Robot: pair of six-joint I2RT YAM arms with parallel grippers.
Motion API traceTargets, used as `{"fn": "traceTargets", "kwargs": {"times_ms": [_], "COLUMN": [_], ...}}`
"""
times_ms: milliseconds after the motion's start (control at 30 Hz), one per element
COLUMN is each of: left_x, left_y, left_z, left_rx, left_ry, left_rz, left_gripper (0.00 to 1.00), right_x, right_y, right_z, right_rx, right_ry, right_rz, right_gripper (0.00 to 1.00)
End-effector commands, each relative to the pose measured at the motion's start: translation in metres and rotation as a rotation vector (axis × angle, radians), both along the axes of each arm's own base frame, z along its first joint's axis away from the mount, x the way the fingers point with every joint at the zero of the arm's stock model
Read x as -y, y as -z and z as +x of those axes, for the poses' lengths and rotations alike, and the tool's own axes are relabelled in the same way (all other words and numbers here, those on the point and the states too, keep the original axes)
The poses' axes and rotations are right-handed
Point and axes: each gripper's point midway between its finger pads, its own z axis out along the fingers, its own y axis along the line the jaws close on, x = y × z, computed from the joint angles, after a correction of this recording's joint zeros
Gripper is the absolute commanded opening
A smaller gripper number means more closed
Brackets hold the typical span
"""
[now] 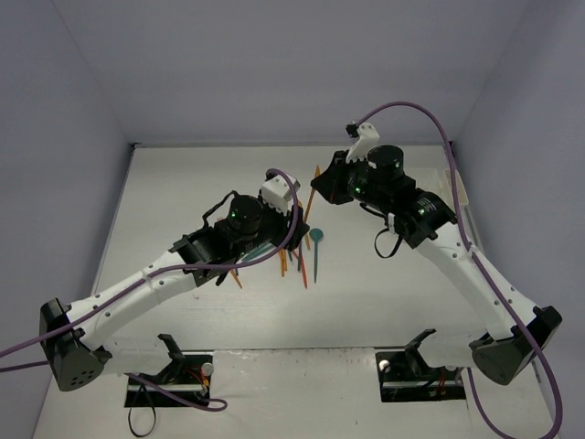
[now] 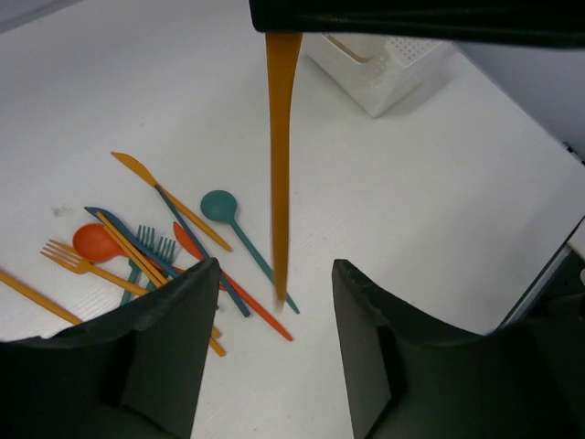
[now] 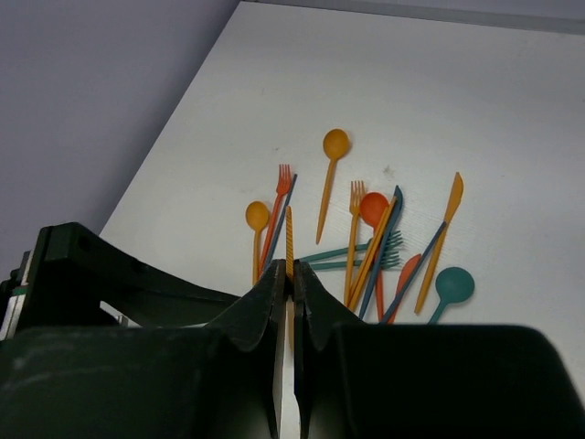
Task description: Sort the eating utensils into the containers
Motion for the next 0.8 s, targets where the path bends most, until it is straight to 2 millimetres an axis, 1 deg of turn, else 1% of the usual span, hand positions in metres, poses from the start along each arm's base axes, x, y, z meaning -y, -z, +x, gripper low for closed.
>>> {"fn": "traceTargets", "kwargs": {"times_ms": [0, 33, 100, 167, 233, 267, 333, 400, 433, 467, 500, 567, 633, 700, 733, 767], "left_x": [-0.006, -0.011, -0.020, -0.033, -0.051, -0.057, -0.078, -0.100, -0.107, -0.114, -0.123, -0.135, -0.149, -0.158, -0.161, -0.165], "left_y": [-0.030, -0.024, -0.015, -0.002, 0.014, 0.017, 0.031, 0.044, 0.047, 0.048, 0.050, 0.053, 0.057, 0.060, 0.062, 0.065], "left_z": [0.012, 0.016, 0.021, 0.024, 0.027, 0.030, 0.031, 0.033, 0.032, 0.031, 0.030, 0.028, 0.027, 0.026, 0.025, 0.024], "left_rx": [0.057, 0.040, 0.007, -0.054, -0.118, -0.129, -0.180, -0.215, -0.218, -0.220, -0.221, -0.221, -0.221, -0.221, -0.222, -0.225], "left_ry": [-0.090, -0.121, -0.169, -0.218, -0.278, -0.295, -0.353, -0.419, -0.436, -0.454, -0.474, -0.502, -0.534, -0.547, -0.551, -0.554], "left_rz": [-0.076, -0.066, -0.054, -0.052, -0.048, -0.039, -0.031, 0.002, 0.010, 0.021, 0.036, 0.059, 0.093, 0.121, 0.129, 0.140], "left_gripper": [0.74, 0.76, 0.78, 0.78, 0.79, 0.80, 0.82, 0.84, 0.86, 0.87, 0.89, 0.92, 0.95, 0.97, 0.97, 0.97], "right_x": [0.029, 0.037, 0.054, 0.084, 0.120, 0.138, 0.184, 0.221, 0.243, 0.258, 0.268, 0.300, 0.313, 0.338, 0.345, 0.352], "right_y": [-0.038, -0.039, -0.037, -0.035, -0.037, -0.040, -0.049, -0.058, -0.055, -0.057, -0.063, -0.061, -0.064, -0.057, -0.049, -0.050], "right_z": [0.019, 0.024, 0.034, 0.049, 0.066, 0.074, 0.094, 0.112, 0.122, 0.130, 0.135, 0.149, 0.160, 0.172, 0.179, 0.182], "right_rx": [0.176, 0.191, 0.212, 0.232, 0.249, 0.253, 0.264, 0.278, 0.264, 0.264, 0.276, 0.267, 0.279, 0.261, 0.246, 0.249], "right_ry": [0.145, 0.187, 0.268, 0.395, 0.512, 0.559, 0.677, 0.768, 0.813, 0.835, 0.844, 0.883, 0.866, 0.880, 0.875, 0.873], "right_rz": [-0.025, -0.049, -0.101, -0.178, -0.256, -0.278, -0.326, -0.395, -0.424, -0.440, -0.451, -0.469, -0.481, -0.509, -0.519, -0.520], "right_gripper": [0.00, 0.00, 0.00, 0.00, 0.00, 0.00, 0.00, 0.00, 0.00, 0.00, 0.00, 0.00, 0.00, 0.00, 0.00, 0.00]}}
